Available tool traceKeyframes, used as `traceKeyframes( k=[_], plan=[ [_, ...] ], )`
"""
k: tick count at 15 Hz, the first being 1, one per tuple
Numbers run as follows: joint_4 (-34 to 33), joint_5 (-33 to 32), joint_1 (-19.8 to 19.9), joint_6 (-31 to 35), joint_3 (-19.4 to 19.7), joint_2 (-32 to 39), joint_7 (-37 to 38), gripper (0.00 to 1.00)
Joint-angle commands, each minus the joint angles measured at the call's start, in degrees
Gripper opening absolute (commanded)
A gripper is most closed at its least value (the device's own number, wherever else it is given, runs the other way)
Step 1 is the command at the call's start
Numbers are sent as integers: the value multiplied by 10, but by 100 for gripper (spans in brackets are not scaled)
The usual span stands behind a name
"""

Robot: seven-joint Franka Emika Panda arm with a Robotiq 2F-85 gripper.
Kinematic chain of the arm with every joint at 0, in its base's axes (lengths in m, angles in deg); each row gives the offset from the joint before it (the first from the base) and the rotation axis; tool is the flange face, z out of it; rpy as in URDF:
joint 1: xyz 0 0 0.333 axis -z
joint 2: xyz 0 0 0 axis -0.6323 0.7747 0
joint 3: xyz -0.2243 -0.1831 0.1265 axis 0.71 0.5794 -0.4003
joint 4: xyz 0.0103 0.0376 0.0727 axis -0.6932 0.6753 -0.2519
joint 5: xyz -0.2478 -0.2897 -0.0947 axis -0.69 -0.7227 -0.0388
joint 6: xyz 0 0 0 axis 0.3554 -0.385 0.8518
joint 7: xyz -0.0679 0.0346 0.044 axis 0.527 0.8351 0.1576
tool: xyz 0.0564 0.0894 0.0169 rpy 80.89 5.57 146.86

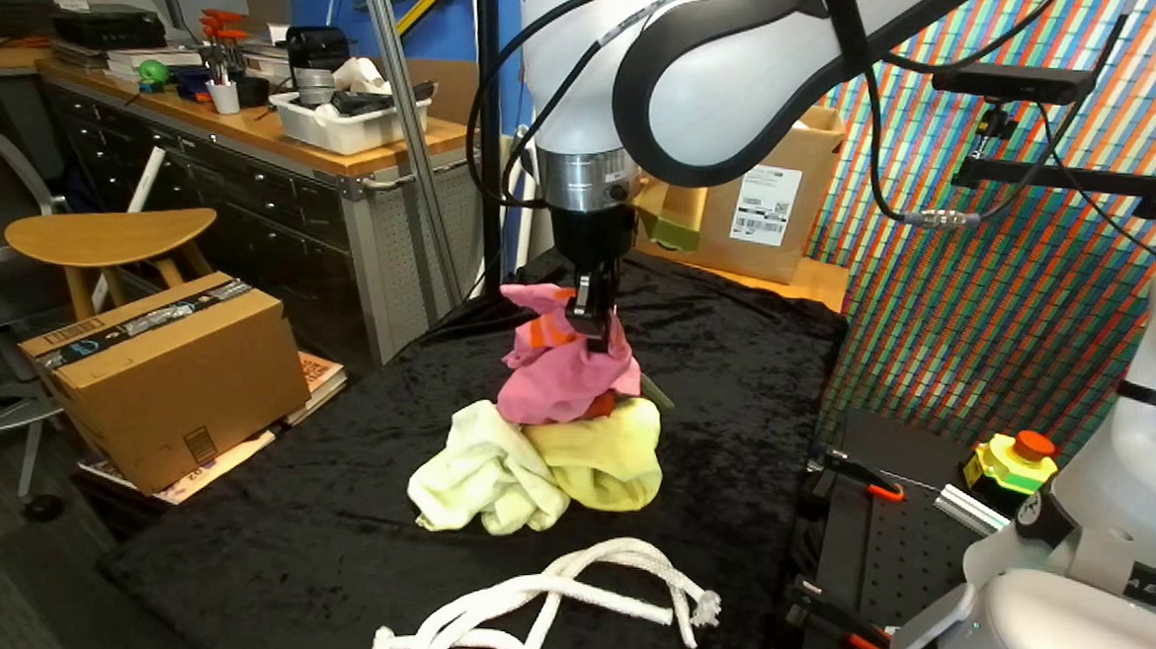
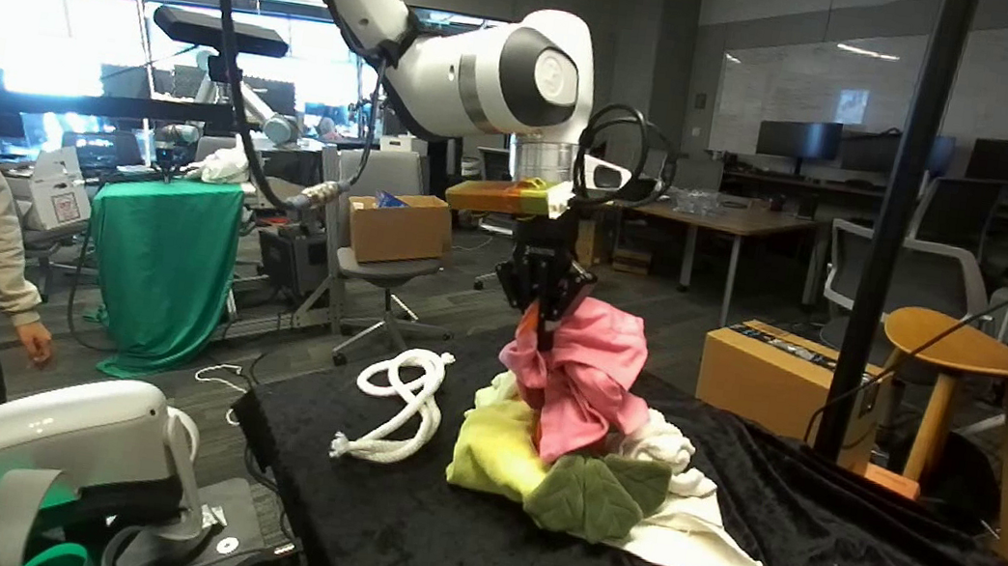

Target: Move the green towel, the beetroot plushy, the pink shirt and the rope to the middle of the table

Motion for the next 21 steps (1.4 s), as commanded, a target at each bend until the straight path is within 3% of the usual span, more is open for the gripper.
traceKeyframes(
  k=[1,8,9,16,21],
  plan=[
    [-6,0,-1,7,2,4,-14,44],
    [-9,2,3,-2,7,-7,-13,96],
    [-11,2,4,-8,8,-11,-14,99],
    [-23,13,2,-46,5,-51,-29,100],
    [-27,10,-19,-55,-20,-55,-30,100]
  ],
)
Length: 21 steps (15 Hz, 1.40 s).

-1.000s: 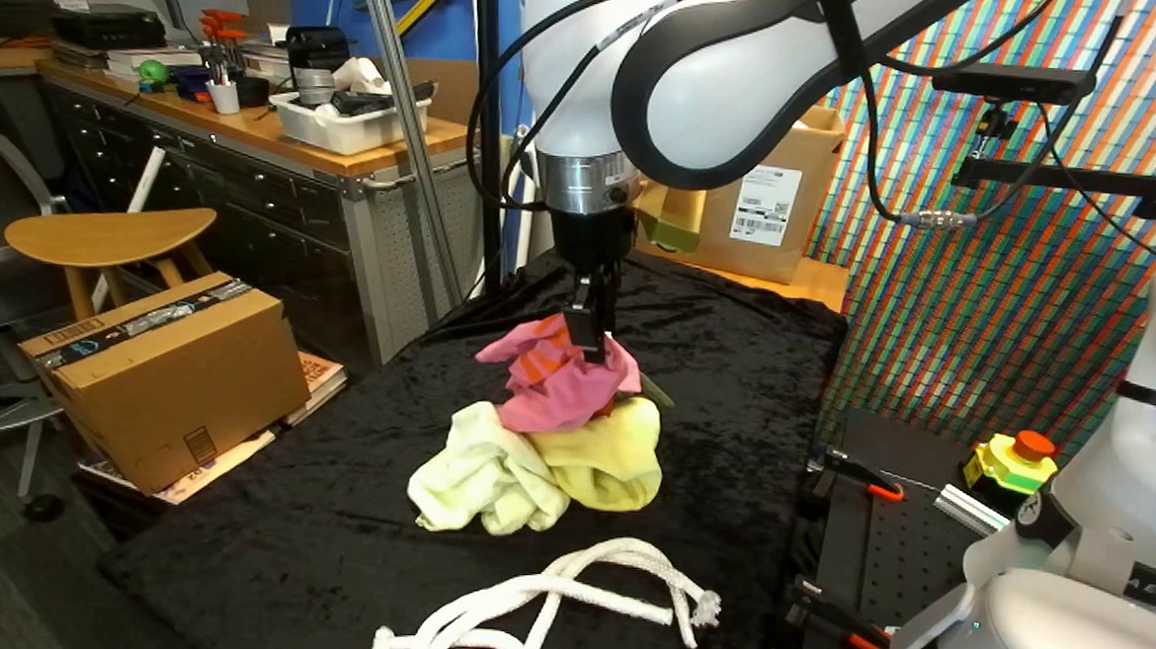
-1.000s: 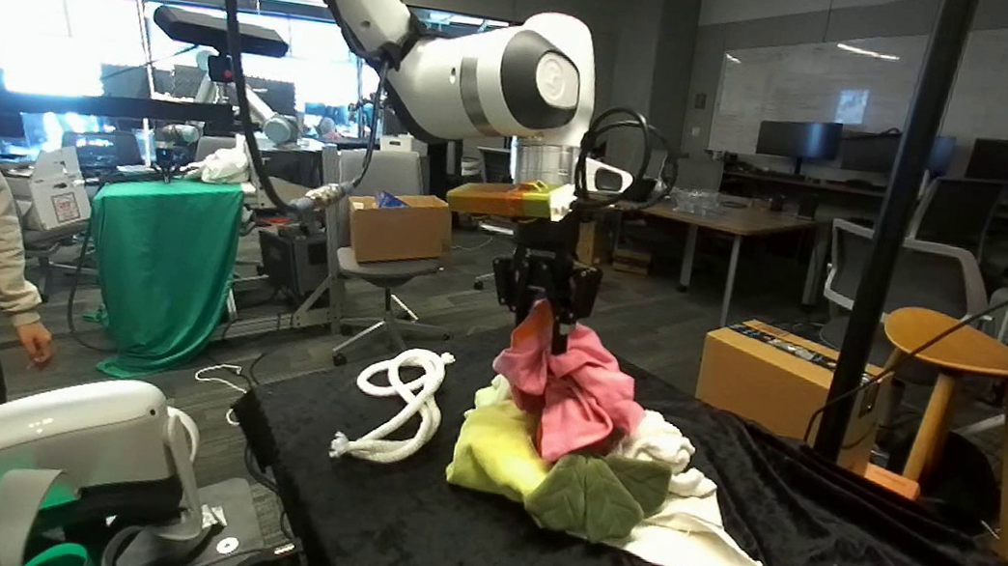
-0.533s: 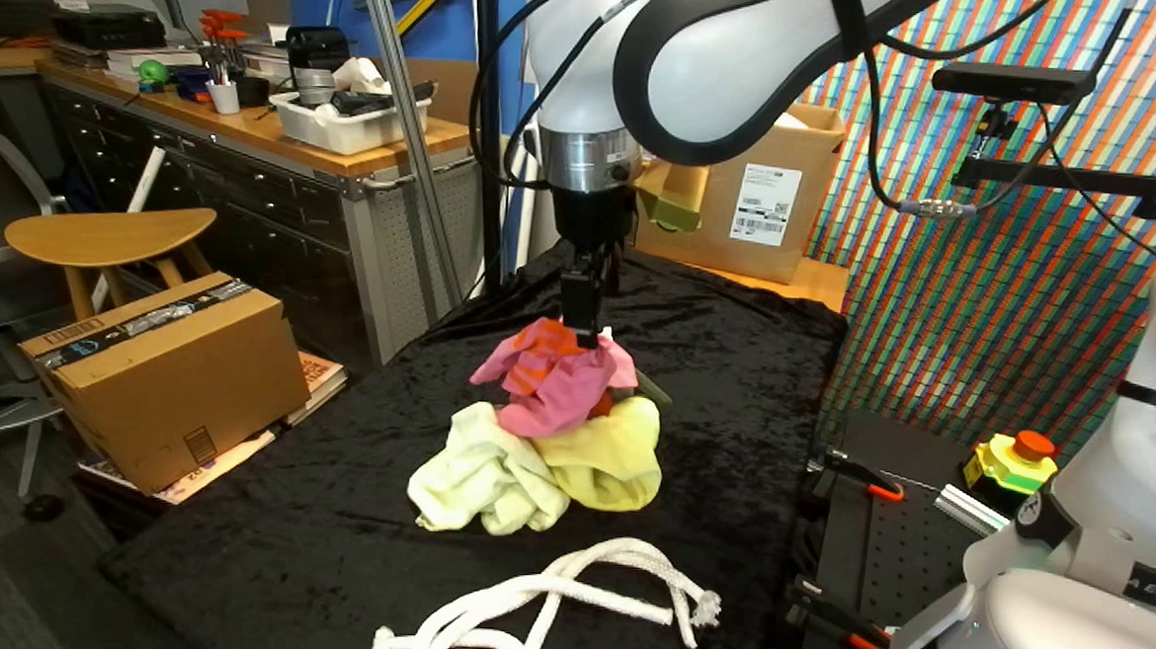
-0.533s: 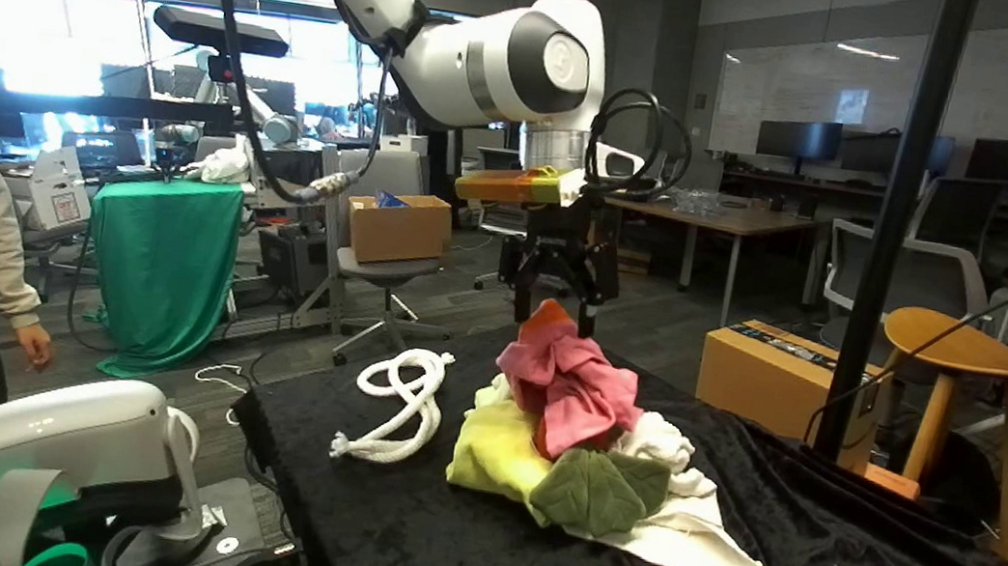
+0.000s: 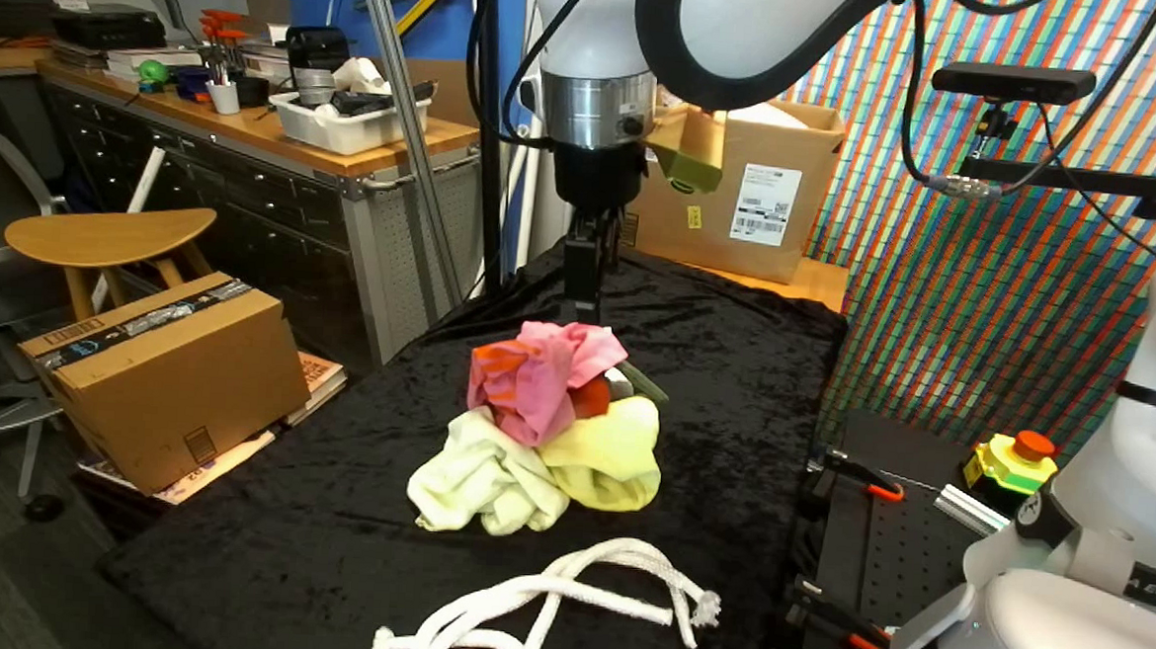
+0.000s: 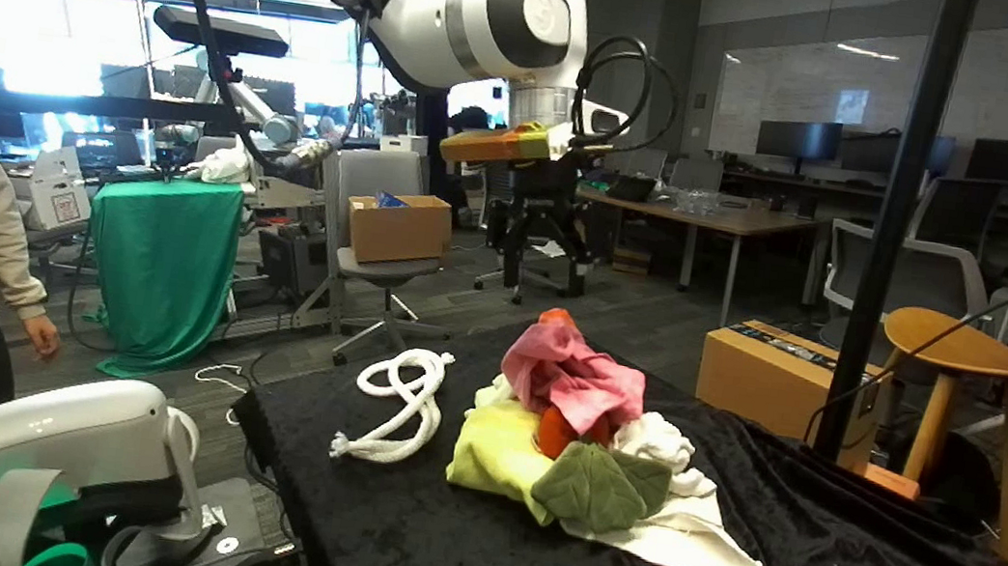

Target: Move the green towel, the beetroot plushy, the pink shirt and the rope to the middle of the table

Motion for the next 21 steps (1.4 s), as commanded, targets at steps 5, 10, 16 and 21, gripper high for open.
traceKeyframes(
  k=[5,10,16,21],
  plan=[
    [-19,1,-41,-14,-45,18,6,100],
    [-29,25,-64,6,-66,51,22,100],
    [-54,40,-86,63,-77,117,59,100],
    [-68,44,-105,84,-75,169,87,100]
  ],
)
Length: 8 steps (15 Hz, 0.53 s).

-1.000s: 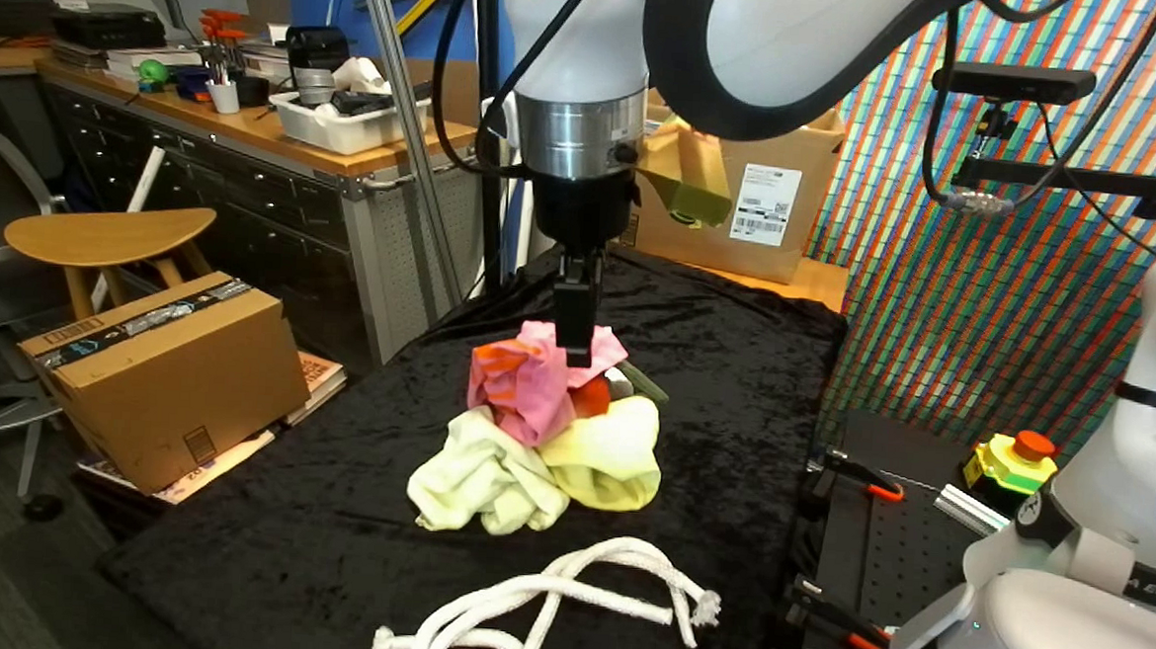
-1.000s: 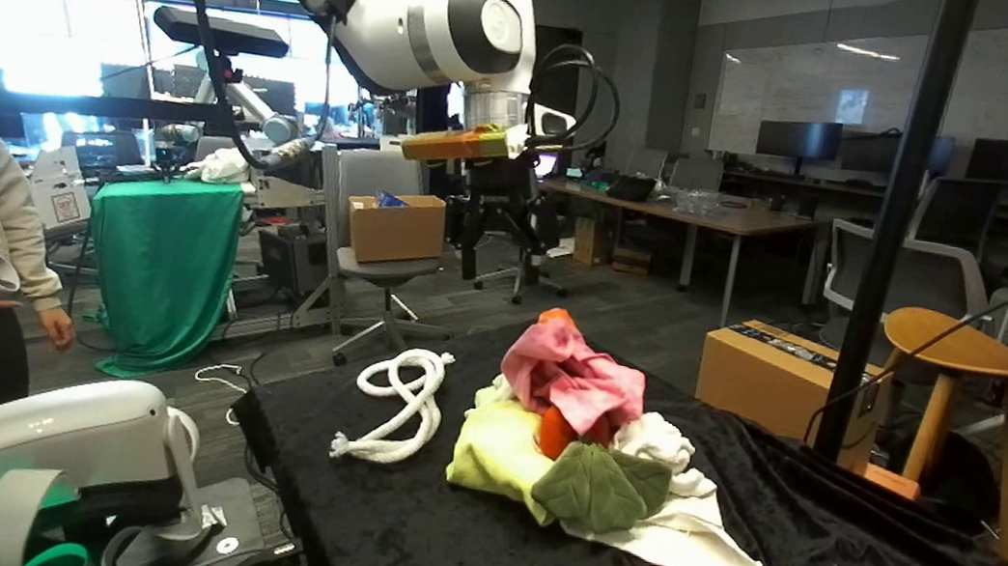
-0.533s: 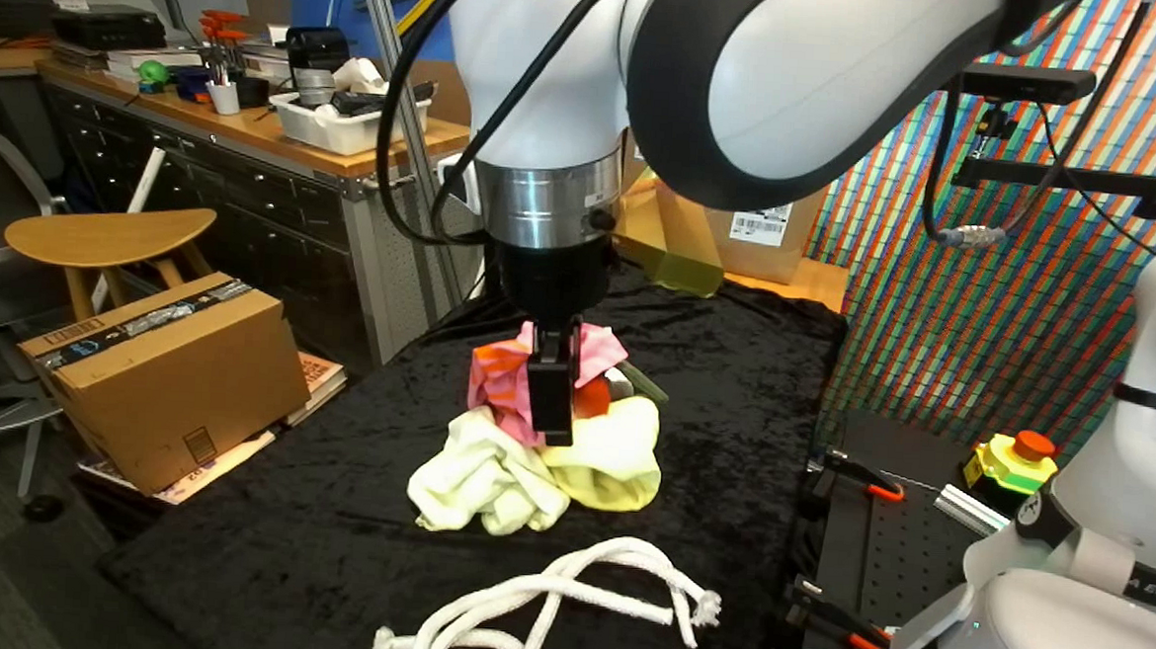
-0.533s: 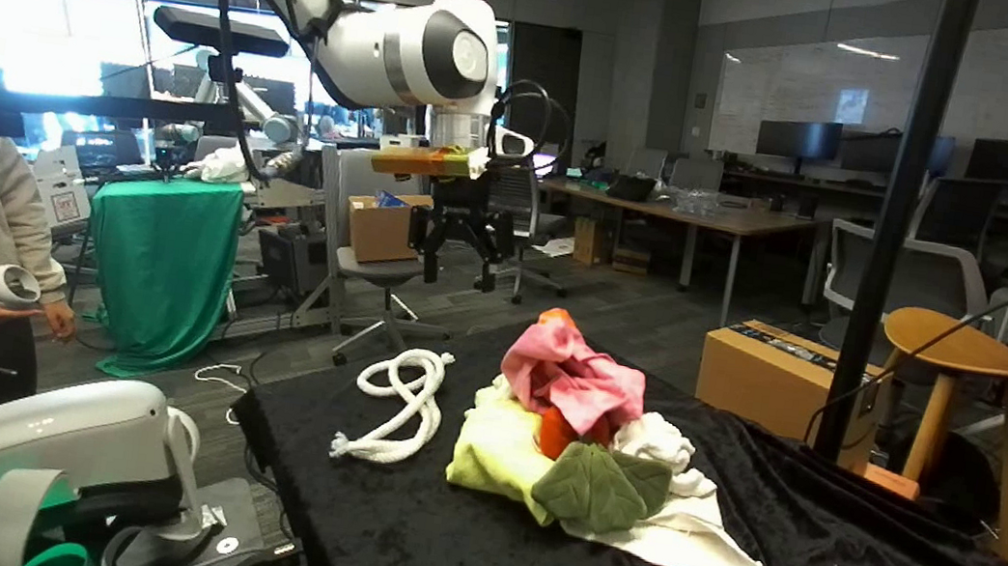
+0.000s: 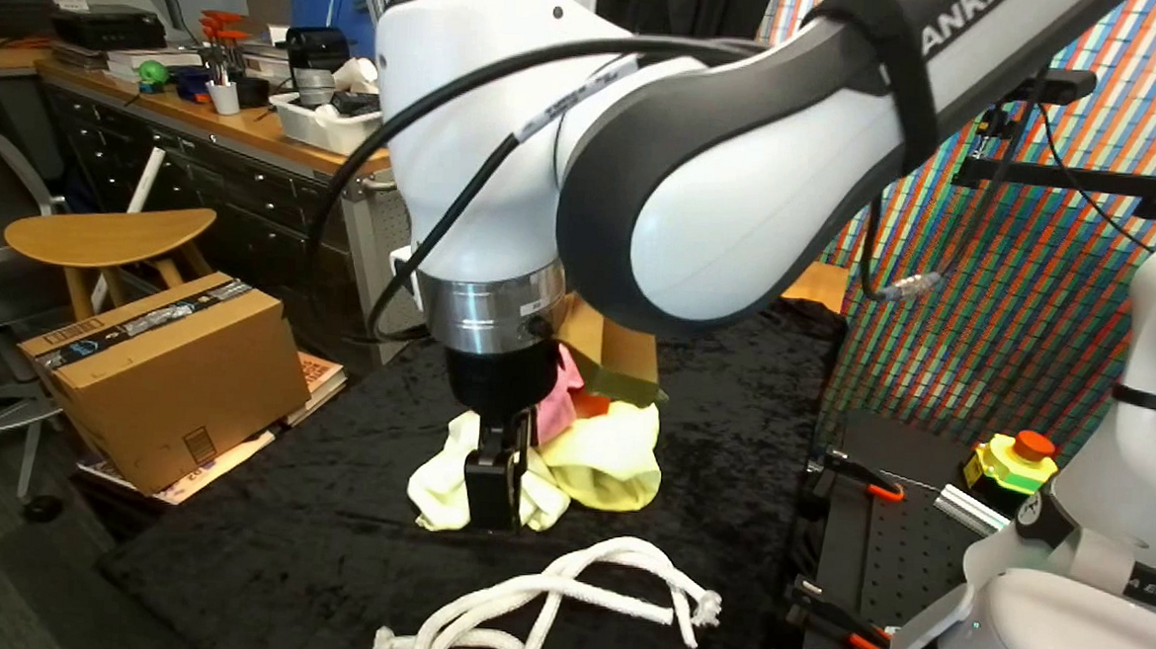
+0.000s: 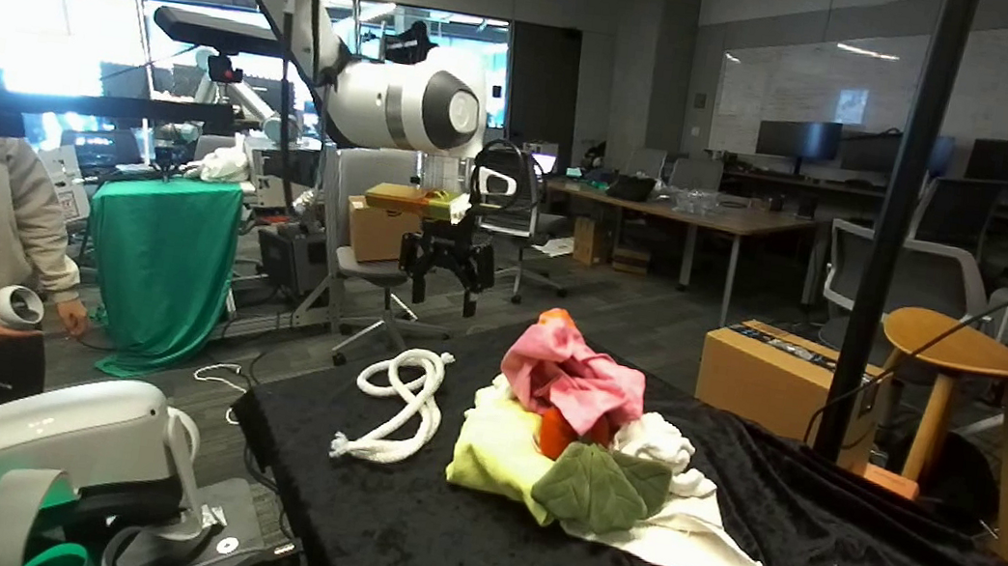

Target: Move the green towel, the beetroot plushy, the pink shirt and the rope to the middle of the table

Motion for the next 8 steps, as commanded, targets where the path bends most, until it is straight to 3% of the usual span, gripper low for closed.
traceKeyframes(
  k=[1,8],
  plan=[
    [-29,6,-13,8,3,42,23,100],
    [-42,36,-17,9,5,77,32,100]
  ],
)
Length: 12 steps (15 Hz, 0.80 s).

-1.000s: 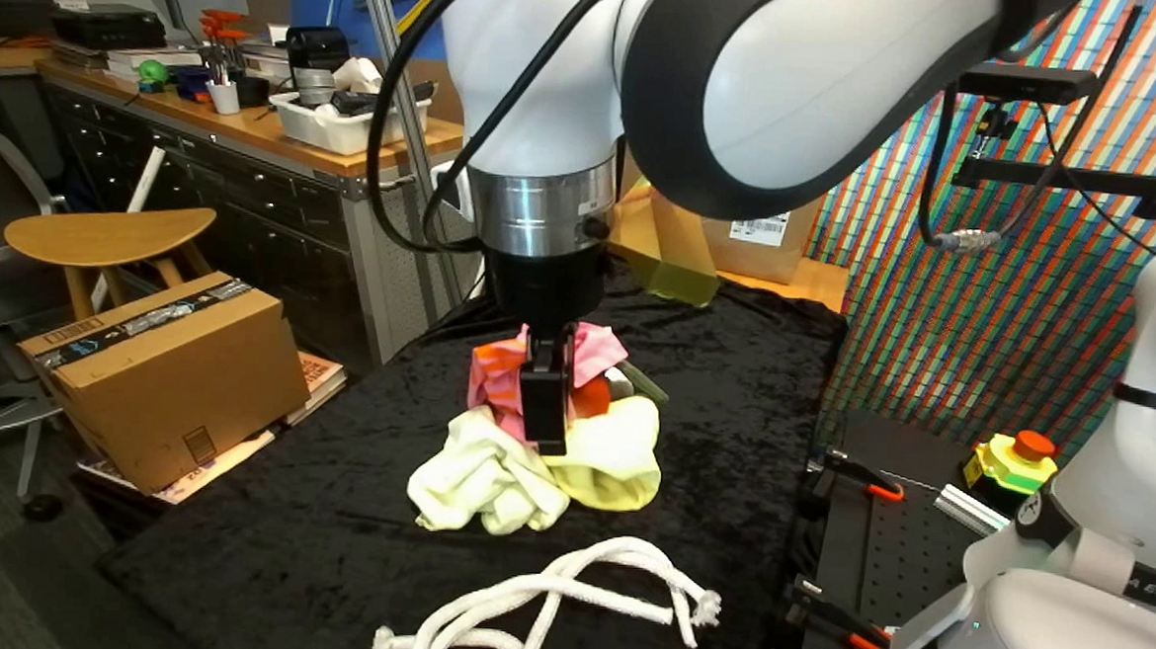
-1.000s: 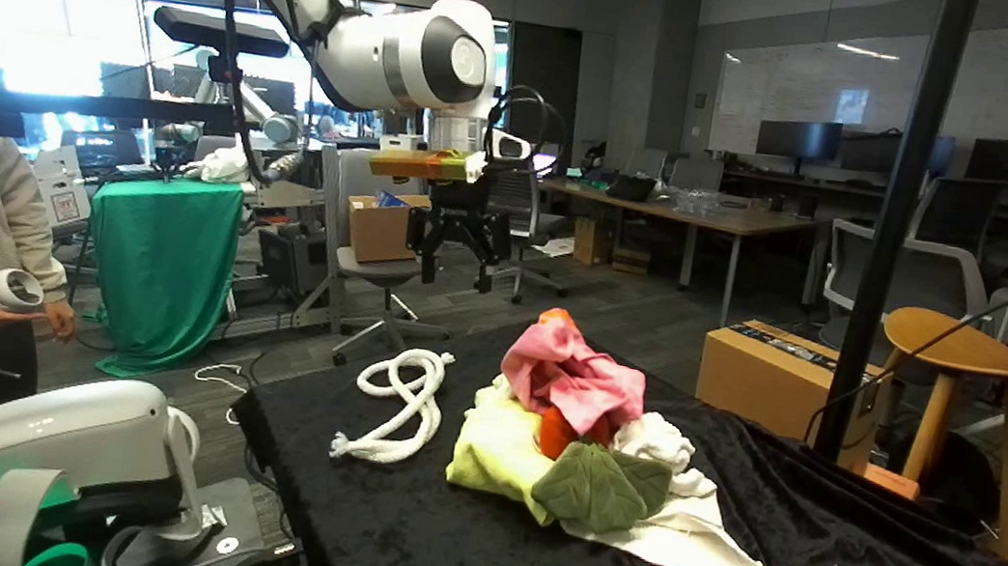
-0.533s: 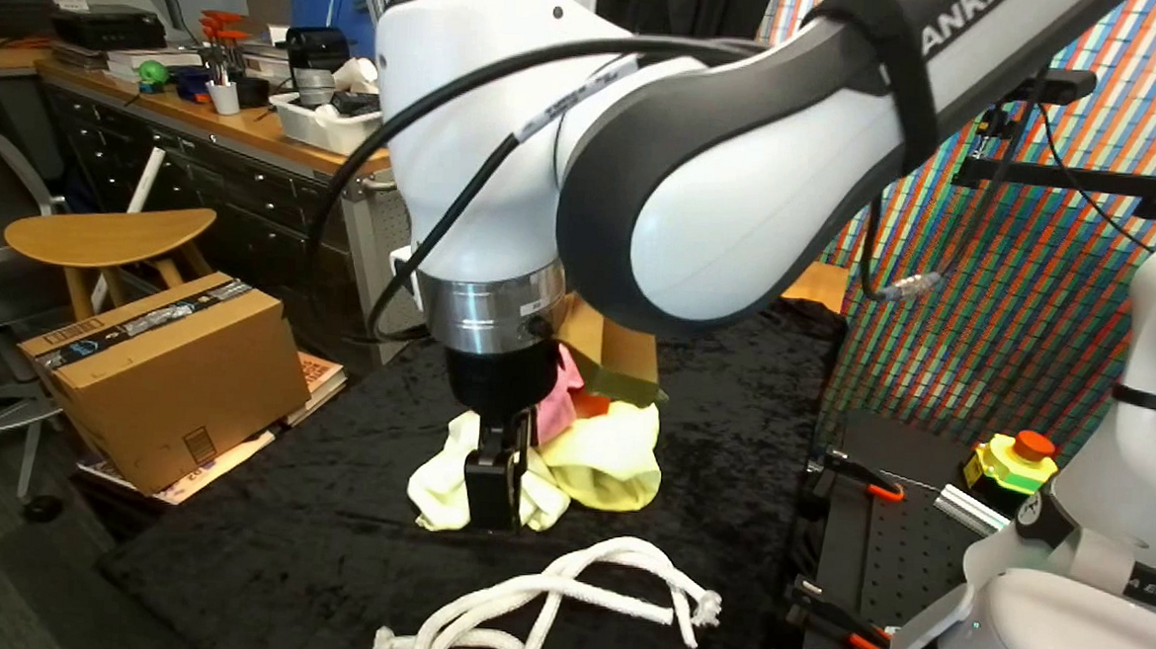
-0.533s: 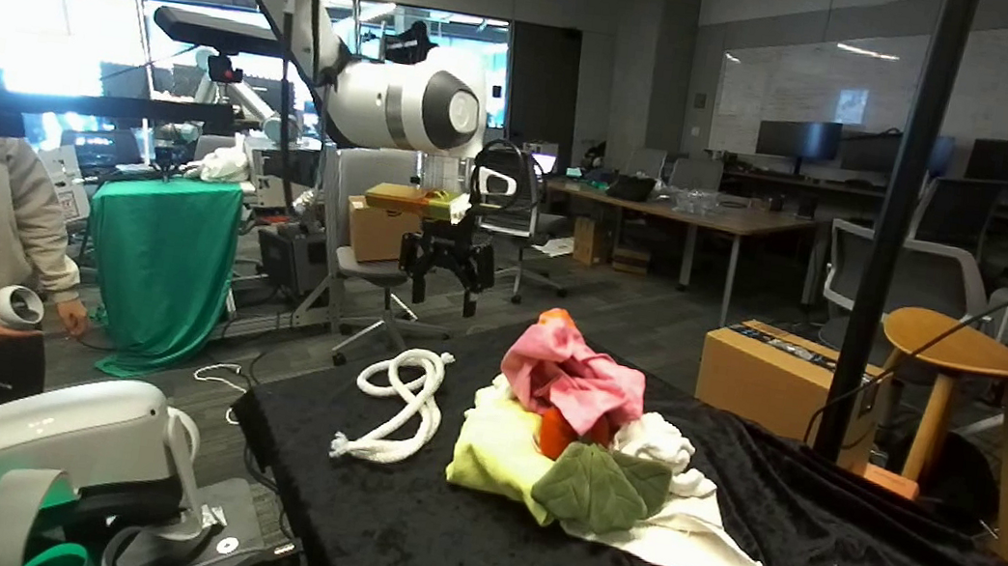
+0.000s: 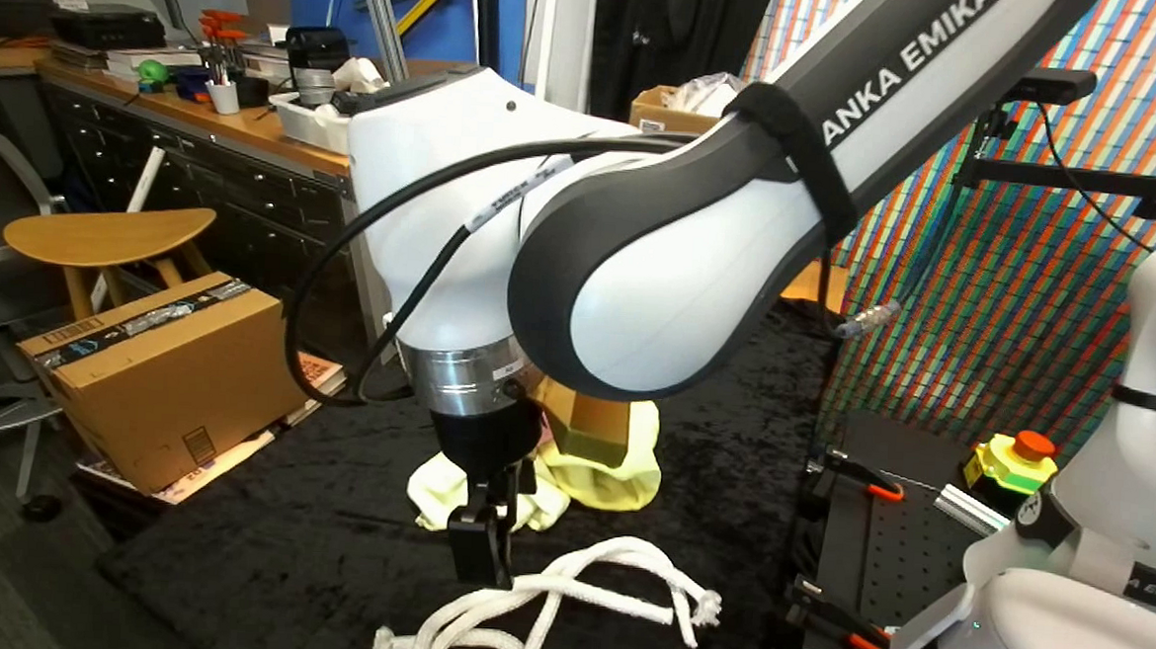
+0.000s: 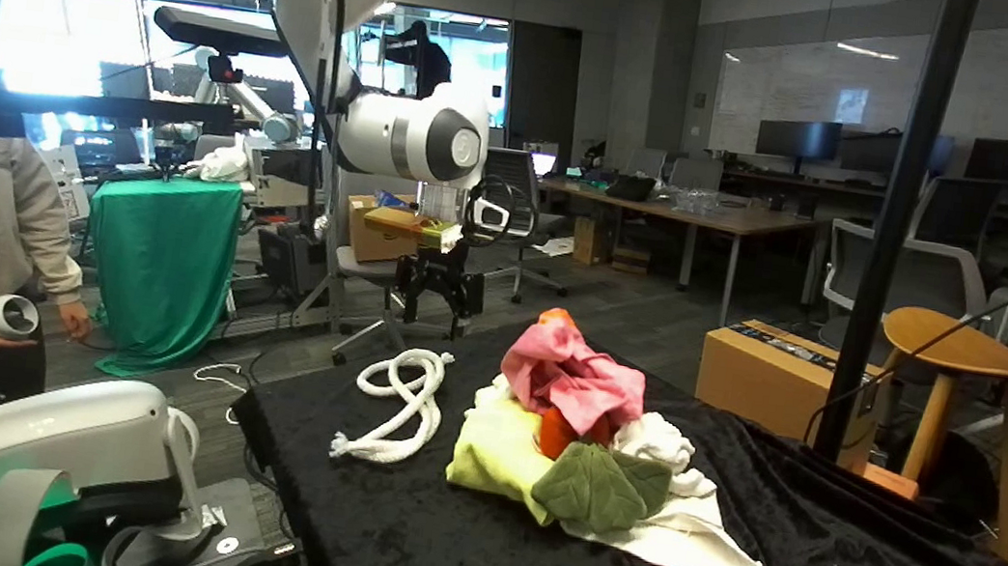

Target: Move the green towel, the beetroot plushy, the pink shirt and the rope to the middle of the table

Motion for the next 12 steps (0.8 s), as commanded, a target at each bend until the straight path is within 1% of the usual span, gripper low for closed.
traceKeyframes(
  k=[1,5,12],
  plan=[
    [-20,19,-7,8,6,21,9,100],
    [-23,33,-6,24,9,45,7,100],
    [-31,31,-5,38,24,90,9,100]
  ],
)
